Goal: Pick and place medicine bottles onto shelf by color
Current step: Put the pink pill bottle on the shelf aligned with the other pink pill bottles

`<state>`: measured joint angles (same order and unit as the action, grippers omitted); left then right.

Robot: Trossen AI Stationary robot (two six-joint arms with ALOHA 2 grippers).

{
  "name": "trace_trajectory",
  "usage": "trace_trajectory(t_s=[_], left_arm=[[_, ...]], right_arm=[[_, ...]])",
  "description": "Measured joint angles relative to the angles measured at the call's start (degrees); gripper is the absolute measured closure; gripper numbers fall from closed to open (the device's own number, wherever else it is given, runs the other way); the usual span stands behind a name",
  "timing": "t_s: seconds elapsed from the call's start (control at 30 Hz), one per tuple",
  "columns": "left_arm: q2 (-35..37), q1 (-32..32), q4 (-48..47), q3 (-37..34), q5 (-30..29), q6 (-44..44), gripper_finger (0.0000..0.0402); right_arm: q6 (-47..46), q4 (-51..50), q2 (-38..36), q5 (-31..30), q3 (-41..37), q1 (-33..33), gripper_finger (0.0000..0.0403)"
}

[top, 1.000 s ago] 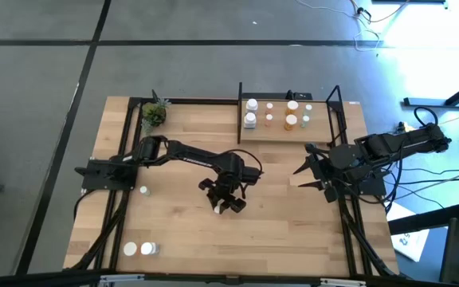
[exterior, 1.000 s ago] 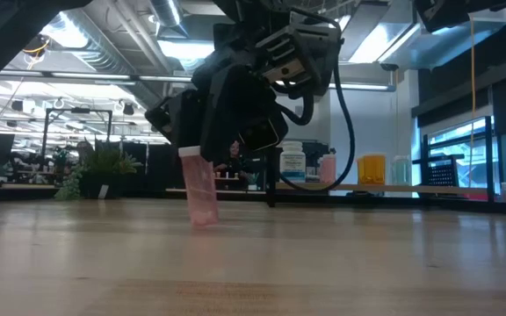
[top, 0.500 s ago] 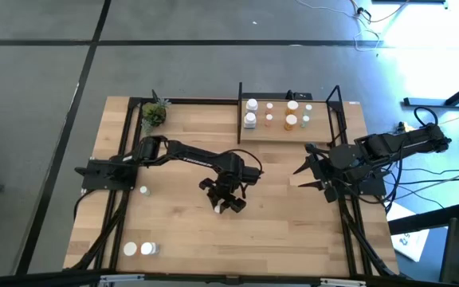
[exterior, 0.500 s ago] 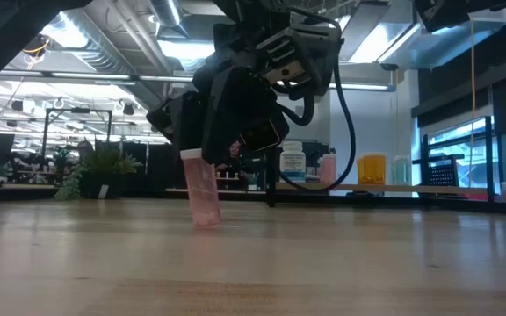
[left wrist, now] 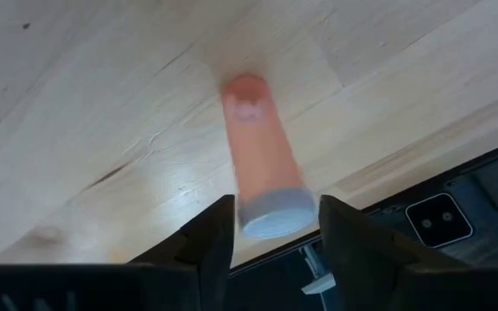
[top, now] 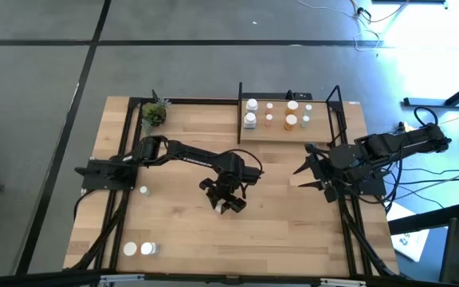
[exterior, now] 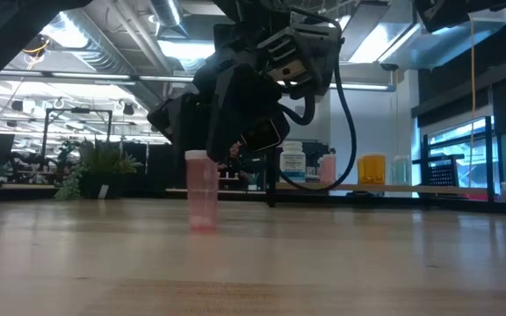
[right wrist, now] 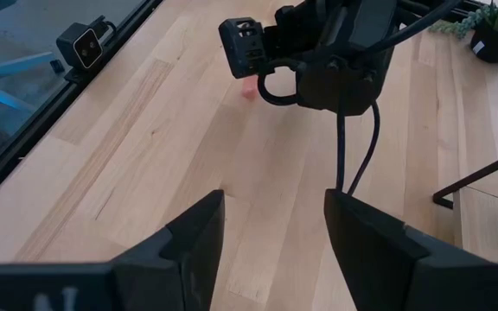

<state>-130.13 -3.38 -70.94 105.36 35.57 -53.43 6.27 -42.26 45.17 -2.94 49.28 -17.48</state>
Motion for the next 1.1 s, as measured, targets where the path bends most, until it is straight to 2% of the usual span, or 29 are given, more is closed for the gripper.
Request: trace_trajectory(t_s=[0.37,0.5,0.67,0.8,1.1], left_arm=[[0.0,0.3,-0.2,0.7,-0.7,0.0,0.0198],[0.0,0.2,-1.0,1.8,-3.7,1.3,0.0188],[1.1,0.3,-4.5,5.4,-10.7,1.7,0.0186],[2.1,-0.1,-9.0,9.0,-14.0,1.8,0.0187],[7.5,-3.9,-15.0,14.8,-31.3,0.8,0.0187]], right_arm=[[0.0,0.0,0.0,0.0,0.0,0.0,0.0201],[0.0,0.0,0.0,0.0,0.0,0.0,0.0201],[0.0,0.0,0.0,0.0,0.0,0.0,0.0201],[0.0,0.0,0.0,0.0,0.0,0.0,0.0201],[0.0,0.6,0.1,0.0,0.1,0.0,0.0201]])
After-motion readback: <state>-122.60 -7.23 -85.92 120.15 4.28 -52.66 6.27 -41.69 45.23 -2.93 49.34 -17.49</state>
